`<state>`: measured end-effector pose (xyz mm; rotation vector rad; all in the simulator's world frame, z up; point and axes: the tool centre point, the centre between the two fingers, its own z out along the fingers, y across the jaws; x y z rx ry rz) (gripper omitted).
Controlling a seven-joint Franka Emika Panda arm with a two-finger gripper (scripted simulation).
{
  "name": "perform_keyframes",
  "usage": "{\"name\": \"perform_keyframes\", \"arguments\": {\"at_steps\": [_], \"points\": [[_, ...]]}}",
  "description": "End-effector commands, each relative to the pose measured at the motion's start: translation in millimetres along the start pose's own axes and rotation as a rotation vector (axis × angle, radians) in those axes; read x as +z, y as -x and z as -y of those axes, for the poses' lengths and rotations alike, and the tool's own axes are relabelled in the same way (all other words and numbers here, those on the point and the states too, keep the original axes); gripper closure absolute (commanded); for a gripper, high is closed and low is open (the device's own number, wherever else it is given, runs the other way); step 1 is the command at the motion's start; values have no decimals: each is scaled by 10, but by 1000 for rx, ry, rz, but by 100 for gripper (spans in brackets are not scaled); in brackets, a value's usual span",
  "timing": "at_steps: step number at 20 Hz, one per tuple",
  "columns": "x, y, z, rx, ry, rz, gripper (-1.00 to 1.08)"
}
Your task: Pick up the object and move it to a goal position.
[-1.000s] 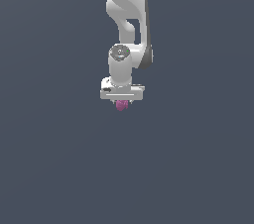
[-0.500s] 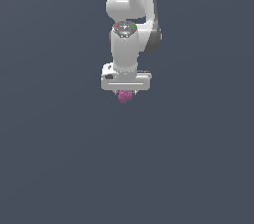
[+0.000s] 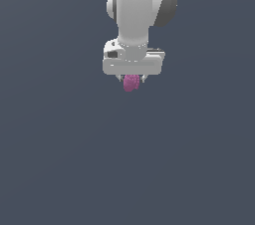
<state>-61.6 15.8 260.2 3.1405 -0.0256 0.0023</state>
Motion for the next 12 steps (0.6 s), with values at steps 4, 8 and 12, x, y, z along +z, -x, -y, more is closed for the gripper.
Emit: {"name": "perform_keyframes", "arguments": {"at_steps": [4,8,12], "points": [[-502,-79,111,0,0,1,108],[-767,-131,172,0,0,1,108],[-949,-172,213,0,-1,1,108]]}}
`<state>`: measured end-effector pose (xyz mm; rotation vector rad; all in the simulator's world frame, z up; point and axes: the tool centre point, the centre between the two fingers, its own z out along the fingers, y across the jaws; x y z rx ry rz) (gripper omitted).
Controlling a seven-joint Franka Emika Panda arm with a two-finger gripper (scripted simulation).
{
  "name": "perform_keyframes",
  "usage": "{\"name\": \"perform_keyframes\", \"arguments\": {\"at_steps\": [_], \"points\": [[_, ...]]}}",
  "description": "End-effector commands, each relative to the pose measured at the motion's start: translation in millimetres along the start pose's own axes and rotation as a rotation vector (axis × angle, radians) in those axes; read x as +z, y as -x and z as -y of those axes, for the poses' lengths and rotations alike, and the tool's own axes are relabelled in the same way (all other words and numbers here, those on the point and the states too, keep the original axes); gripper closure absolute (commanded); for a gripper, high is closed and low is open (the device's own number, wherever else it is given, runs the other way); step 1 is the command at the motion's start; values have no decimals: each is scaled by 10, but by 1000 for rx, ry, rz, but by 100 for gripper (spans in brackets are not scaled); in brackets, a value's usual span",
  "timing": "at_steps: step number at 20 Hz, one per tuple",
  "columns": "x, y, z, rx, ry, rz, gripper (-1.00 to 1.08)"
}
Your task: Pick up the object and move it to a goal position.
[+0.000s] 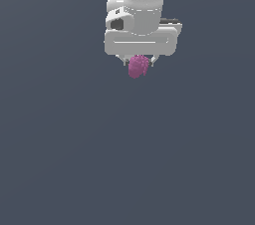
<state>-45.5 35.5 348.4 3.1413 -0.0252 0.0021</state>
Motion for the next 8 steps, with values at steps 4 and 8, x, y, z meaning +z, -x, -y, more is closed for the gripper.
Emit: {"name": "perform_keyframes", "arguments": {"at_steps": [4,8], "points": [[-167,-41,38,0,0,1,108],[-194,-52,45,0,0,1,108]]}}
